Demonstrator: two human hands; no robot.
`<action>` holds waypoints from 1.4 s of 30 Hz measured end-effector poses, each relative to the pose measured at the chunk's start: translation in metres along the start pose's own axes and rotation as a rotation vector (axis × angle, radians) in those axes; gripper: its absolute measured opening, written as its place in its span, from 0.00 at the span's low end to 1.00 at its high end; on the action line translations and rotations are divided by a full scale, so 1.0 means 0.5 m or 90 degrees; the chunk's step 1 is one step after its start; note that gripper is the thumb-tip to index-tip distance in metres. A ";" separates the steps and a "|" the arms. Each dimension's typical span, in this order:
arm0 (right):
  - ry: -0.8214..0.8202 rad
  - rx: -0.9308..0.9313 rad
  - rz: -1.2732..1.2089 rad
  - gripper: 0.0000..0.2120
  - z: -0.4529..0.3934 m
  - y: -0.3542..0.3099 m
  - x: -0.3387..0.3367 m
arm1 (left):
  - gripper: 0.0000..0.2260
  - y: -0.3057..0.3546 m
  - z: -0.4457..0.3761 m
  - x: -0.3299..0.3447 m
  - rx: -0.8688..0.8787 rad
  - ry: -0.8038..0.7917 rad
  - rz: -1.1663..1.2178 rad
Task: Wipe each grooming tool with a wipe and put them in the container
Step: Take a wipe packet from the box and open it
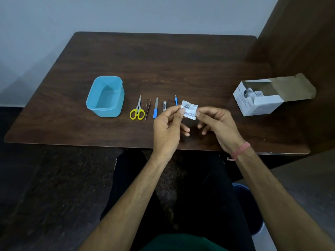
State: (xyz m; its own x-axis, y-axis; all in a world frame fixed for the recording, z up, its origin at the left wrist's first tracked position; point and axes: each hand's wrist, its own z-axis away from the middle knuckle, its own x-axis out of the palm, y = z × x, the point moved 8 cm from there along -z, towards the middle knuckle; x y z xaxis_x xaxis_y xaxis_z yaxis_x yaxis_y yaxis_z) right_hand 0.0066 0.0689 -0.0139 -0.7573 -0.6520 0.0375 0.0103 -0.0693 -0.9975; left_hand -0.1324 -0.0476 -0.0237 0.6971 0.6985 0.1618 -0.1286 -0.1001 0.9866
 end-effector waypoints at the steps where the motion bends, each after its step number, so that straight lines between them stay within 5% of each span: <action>1: -0.008 -0.002 -0.003 0.06 0.002 0.000 0.000 | 0.11 -0.001 0.000 0.001 0.000 -0.001 -0.002; 14: 0.002 -0.029 -0.012 0.06 0.009 0.006 -0.001 | 0.06 0.009 0.011 0.001 0.022 -0.013 -0.018; 42: -0.045 -0.032 0.008 0.05 0.008 -0.001 -0.003 | 0.10 -0.003 0.010 -0.002 0.002 -0.045 -0.012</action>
State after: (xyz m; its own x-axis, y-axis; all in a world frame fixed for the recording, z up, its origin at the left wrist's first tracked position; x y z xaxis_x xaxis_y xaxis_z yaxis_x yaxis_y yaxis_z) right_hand 0.0103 0.0667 -0.0134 -0.7094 -0.7043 0.0266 -0.0138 -0.0239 -0.9996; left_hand -0.1294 -0.0515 -0.0251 0.7473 0.6486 0.1442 -0.1125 -0.0904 0.9895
